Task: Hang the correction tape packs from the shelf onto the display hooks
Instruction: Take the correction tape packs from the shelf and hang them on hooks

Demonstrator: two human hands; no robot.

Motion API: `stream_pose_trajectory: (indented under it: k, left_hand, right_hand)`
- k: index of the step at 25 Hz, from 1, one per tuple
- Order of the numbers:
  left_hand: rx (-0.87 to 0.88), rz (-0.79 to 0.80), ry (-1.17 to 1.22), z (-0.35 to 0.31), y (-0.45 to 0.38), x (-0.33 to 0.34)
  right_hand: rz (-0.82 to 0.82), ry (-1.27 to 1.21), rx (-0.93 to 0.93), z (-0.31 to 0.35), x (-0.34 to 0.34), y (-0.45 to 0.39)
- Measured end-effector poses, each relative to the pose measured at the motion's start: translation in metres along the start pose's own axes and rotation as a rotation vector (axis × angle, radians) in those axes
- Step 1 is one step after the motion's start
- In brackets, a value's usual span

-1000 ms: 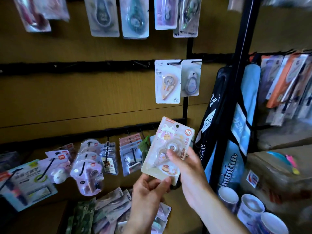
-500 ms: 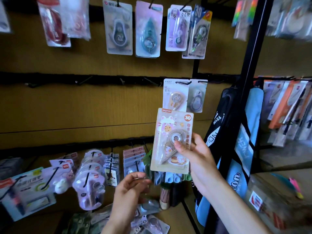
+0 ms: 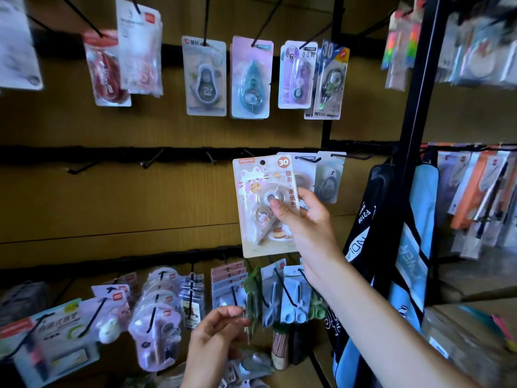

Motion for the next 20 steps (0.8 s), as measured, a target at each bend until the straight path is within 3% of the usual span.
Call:
stream_pose_trajectory:
  k: [9, 20]
  left_hand:
    - [0.019, -0.007, -0.01, -0.007, 0.005, -0.002]
    - [0.026, 0.029, -0.06, -0.011, 0.009, 0.007]
  right_hand:
    - [-0.082, -0.074, 0.026, -0.007, -0.012, -0.003]
    - [-0.065, -0.027, 0.167, -0.018, -0.014, -0.03]
Point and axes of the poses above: each hand's wrist, its own y-axis away from the middle knuckle, its own x-axis out of the palm, z = x × y, the point moved 2 cm from there along -y, towards the middle knuckle, and after that the axes turned 5 degrees about x, right-handed, at the moved point
